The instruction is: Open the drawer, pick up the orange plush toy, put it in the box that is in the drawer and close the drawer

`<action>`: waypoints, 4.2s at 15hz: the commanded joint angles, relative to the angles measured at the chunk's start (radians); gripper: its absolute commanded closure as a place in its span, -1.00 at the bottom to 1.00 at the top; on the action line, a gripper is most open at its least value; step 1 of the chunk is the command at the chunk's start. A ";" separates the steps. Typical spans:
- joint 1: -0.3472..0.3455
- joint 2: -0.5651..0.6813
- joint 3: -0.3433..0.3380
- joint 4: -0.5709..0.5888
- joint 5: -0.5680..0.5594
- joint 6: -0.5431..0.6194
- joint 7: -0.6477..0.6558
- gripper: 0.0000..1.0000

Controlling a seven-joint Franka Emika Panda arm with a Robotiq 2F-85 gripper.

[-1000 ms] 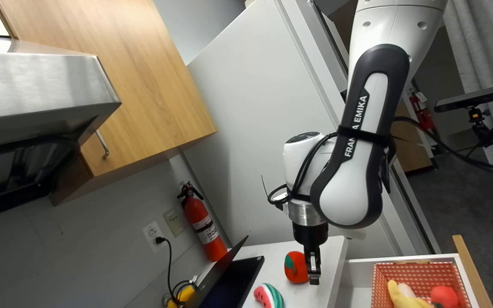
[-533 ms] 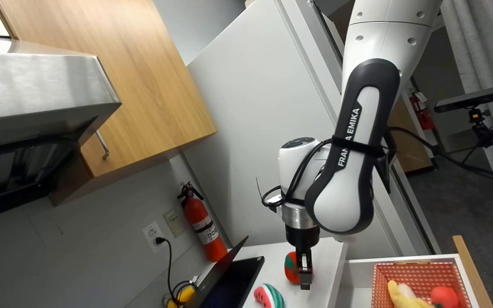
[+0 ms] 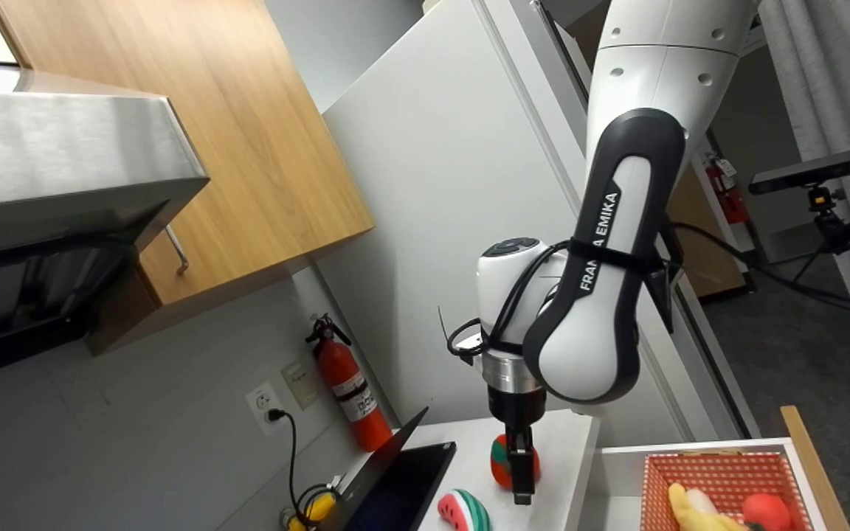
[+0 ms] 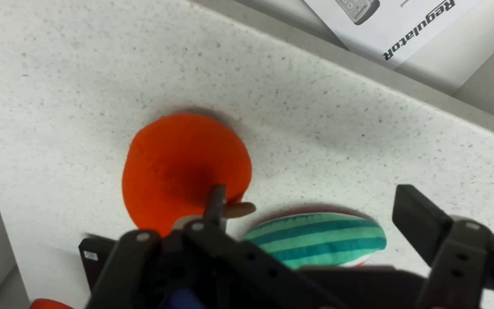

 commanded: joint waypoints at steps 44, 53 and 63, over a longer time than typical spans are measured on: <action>-0.074 0.117 -0.070 0.199 -0.064 -0.108 0.028 -1.00; -0.079 0.098 0.010 0.155 -0.040 -0.154 -0.031 -1.00; -0.073 0.102 0.006 0.152 -0.030 -0.120 -0.025 -1.00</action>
